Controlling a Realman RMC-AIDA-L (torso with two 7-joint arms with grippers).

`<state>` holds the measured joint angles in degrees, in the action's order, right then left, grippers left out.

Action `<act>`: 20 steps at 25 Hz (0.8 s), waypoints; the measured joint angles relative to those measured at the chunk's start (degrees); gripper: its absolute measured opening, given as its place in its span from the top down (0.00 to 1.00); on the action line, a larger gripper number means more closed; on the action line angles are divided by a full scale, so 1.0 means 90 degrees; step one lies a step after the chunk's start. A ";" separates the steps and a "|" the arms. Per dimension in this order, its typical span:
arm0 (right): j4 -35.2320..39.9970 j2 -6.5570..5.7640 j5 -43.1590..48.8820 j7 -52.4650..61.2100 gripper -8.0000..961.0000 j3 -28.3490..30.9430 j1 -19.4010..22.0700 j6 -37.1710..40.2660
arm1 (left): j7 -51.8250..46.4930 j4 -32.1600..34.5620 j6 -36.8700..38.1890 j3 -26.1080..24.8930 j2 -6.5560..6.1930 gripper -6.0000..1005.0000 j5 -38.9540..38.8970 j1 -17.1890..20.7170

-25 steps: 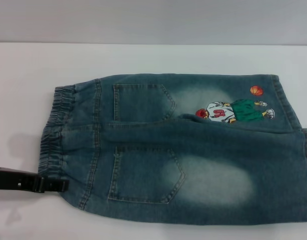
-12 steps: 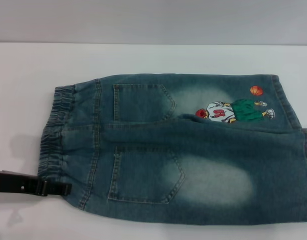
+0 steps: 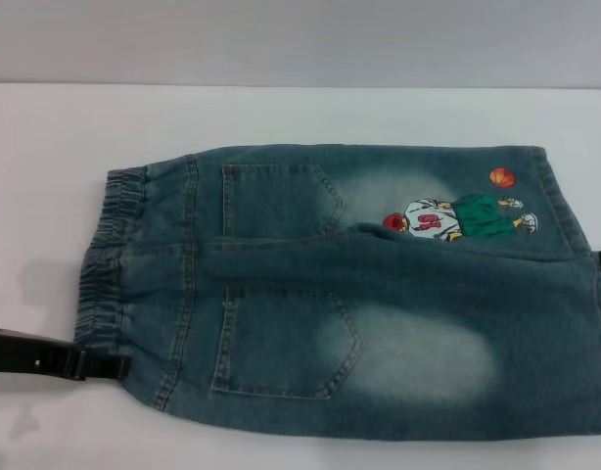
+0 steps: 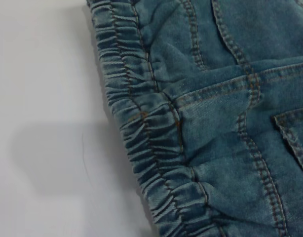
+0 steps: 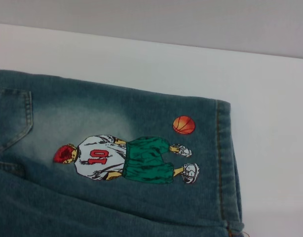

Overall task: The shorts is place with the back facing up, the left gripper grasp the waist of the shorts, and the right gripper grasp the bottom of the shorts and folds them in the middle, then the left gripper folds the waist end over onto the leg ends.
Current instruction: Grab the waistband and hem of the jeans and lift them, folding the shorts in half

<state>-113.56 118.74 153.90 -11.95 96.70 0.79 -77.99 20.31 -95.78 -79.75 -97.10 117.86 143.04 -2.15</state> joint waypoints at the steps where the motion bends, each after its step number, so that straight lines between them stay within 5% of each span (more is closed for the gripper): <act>1: -0.0003 0.0000 0.0000 0.0000 0.26 -0.0005 0.0000 0.0000 | 0.0001 0.0014 0.0007 0.0000 0.0000 0.18 0.0002 -0.0007; 20: -0.0020 -0.0008 0.0003 -0.0002 0.27 -0.0022 -0.0067 -0.0109 | -0.0010 0.0103 -0.0032 0.0076 0.0002 0.19 0.0004 -0.0124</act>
<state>-113.74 118.67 153.92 -11.98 96.50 0.19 -78.97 20.21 -94.85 -80.04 -96.42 117.88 143.08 -3.27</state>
